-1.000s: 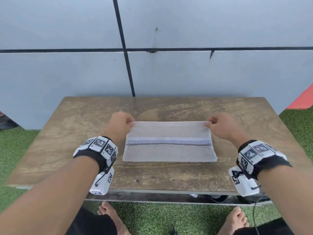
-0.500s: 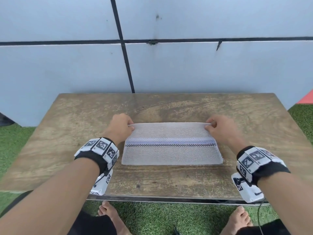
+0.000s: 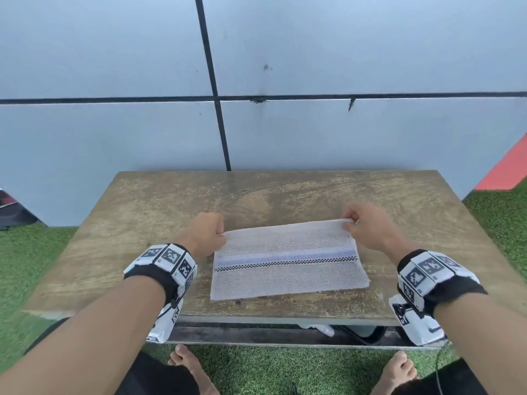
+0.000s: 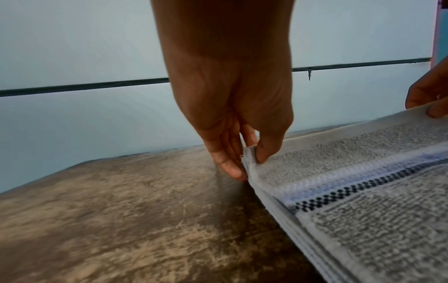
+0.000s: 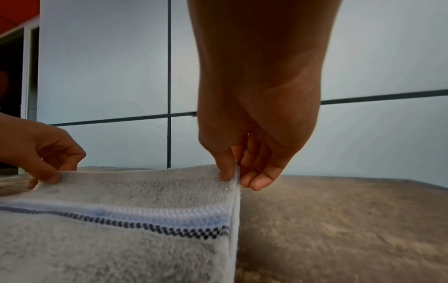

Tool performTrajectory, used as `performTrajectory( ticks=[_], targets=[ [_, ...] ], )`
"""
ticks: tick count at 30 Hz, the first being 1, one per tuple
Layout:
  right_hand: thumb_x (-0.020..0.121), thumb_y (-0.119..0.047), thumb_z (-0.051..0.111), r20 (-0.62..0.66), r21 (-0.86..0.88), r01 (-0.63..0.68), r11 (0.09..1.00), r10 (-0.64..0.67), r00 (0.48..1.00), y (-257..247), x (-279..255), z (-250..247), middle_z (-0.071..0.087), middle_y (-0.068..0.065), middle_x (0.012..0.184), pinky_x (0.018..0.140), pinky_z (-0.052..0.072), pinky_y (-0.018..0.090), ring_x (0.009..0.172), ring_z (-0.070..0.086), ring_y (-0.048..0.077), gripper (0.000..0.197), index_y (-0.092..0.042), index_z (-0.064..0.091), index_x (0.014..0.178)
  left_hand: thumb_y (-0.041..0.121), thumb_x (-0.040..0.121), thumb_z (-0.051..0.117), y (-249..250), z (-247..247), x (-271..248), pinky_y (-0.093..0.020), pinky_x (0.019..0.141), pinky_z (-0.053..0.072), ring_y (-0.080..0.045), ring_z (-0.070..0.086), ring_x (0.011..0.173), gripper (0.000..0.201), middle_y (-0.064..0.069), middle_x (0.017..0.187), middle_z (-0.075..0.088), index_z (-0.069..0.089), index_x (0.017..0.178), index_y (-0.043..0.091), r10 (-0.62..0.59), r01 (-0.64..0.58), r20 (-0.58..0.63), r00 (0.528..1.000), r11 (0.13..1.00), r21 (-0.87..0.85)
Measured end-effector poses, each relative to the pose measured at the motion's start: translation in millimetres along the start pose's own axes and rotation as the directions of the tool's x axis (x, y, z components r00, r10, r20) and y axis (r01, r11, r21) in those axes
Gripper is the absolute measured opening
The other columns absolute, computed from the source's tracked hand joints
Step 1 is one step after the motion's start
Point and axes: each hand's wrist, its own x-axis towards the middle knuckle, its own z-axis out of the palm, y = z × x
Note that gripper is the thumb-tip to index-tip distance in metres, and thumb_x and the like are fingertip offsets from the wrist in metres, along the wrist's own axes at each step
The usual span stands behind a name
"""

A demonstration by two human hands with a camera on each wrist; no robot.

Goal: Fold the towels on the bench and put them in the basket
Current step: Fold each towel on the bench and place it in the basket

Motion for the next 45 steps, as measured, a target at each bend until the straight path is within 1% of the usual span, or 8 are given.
performTrajectory(
  ticks=[7, 13, 20, 25, 29, 38, 42, 45],
  targets=[
    [0.092, -0.01, 0.062, -0.204, 0.065, 0.047, 0.997, -0.033, 0.978, -20, -14, -47, 0.072, 0.01, 0.086, 0.072, 0.052, 0.034, 0.086, 0.068, 0.031, 0.012, -0.004, 0.072, 0.087, 0.006, 0.084, 0.063, 9, -47, -19, -0.029, 0.054, 0.037, -0.018, 0.046, 0.062, 0.016, -0.003, 0.073, 0.058, 0.051, 0.076, 0.012, 0.09, -0.125, -0.234, 0.968, 0.982, -0.142],
    [0.089, -0.01, 0.066, -0.558, 0.15, 0.202, 0.968, -0.085, 0.826, -24, -27, -60, 0.07, 0.01, 0.096, 0.082, 0.052, 0.035, 0.083, 0.066, 0.028, 0.011, -0.012, 0.071, 0.098, 0.011, 0.084, 0.07, 17, -73, -49, -0.031, 0.053, 0.046, -0.023, 0.057, 0.055, 0.014, -0.006, 0.068, 0.066, 0.058, 0.083, 0.017, 0.082, -0.282, -0.586, 0.806, 0.924, -0.259],
    [0.086, -0.001, 0.066, 0.052, 0.166, 0.009, 0.986, -0.018, 0.998, 18, -58, 5, 0.064, -0.002, 0.101, 0.068, 0.056, 0.03, 0.088, 0.063, 0.014, 0.029, -0.027, 0.059, 0.095, 0.017, 0.086, 0.075, -17, 11, -86, -0.021, 0.055, 0.051, -0.011, 0.062, 0.073, 0.013, 0.007, 0.092, 0.065, 0.062, 0.087, 0.018, 0.005, -0.036, -0.163, 0.987, 0.982, -0.186],
    [0.095, -0.022, 0.06, 0.031, 0.144, -0.154, 0.978, 0.151, 0.988, 20, -69, 36, 0.064, 0.002, 0.09, 0.062, 0.044, 0.029, 0.078, 0.058, 0.016, 0.01, -0.012, 0.058, 0.097, 0.04, 0.095, 0.064, -29, 46, -82, -0.024, 0.073, 0.05, -0.012, 0.063, 0.09, 0.022, 0.007, 0.1, 0.065, 0.061, 0.105, 0.021, -0.152, 0.113, -0.183, 0.971, 0.971, -0.21],
    [0.097, -0.024, 0.058, -0.03, 0.1, -0.168, 0.981, 0.172, 0.985, 15, -68, 43, 0.039, -0.003, 0.045, 0.046, 0.032, 0.025, 0.041, 0.036, 0.015, 0.047, -0.016, 0.039, 0.056, 0.04, 0.094, 0.065, -15, 52, -75, -0.027, 0.055, 0.042, -0.014, 0.048, 0.054, 0.033, 0.002, 0.063, 0.052, 0.052, 0.071, 0.019, -0.205, 0.165, -0.19, 0.96, 0.965, -0.205],
    [0.087, -0.01, 0.058, -0.054, 0.183, -0.15, 0.971, 0.163, 0.985, 12, -66, 21, 0.029, -0.004, 0.043, 0.038, 0.019, 0.018, 0.042, 0.03, 0.015, 0.047, -0.018, 0.031, 0.05, 0.025, 0.087, 0.065, -5, 43, -75, -0.031, 0.054, 0.044, -0.018, 0.049, 0.056, 0.023, -0.003, 0.063, 0.055, 0.056, 0.072, 0.011, -0.253, 0.166, -0.292, 0.922, 0.942, -0.29],
    [0.084, -0.013, 0.063, 0.148, 0.065, -0.158, 0.985, 0.147, 0.978, 17, -64, 17, 0.025, -0.007, 0.041, 0.042, 0.017, 0.021, 0.038, 0.02, 0.012, 0.05, -0.019, 0.03, 0.046, 0.027, 0.083, 0.068, -8, 49, -75, -0.025, 0.05, 0.036, -0.017, 0.041, 0.049, 0.032, 0.0, 0.055, 0.044, 0.047, 0.061, 0.018, -0.273, 0.229, -0.154, 0.95, 0.94, -0.253],
    [0.08, -0.014, 0.063, 0.166, -0.002, -0.203, 0.979, 0.201, 0.966, 15, -61, 21, 0.037, -0.006, 0.048, 0.046, 0.028, 0.024, 0.042, 0.033, 0.013, 0.037, -0.018, 0.036, 0.054, 0.031, 0.083, 0.065, -1, 50, -74, -0.03, 0.06, 0.046, -0.019, 0.051, 0.069, 0.025, -0.001, 0.077, 0.053, 0.048, 0.077, 0.014, -0.3, 0.265, -0.195, 0.934, 0.946, -0.187]
  ],
)
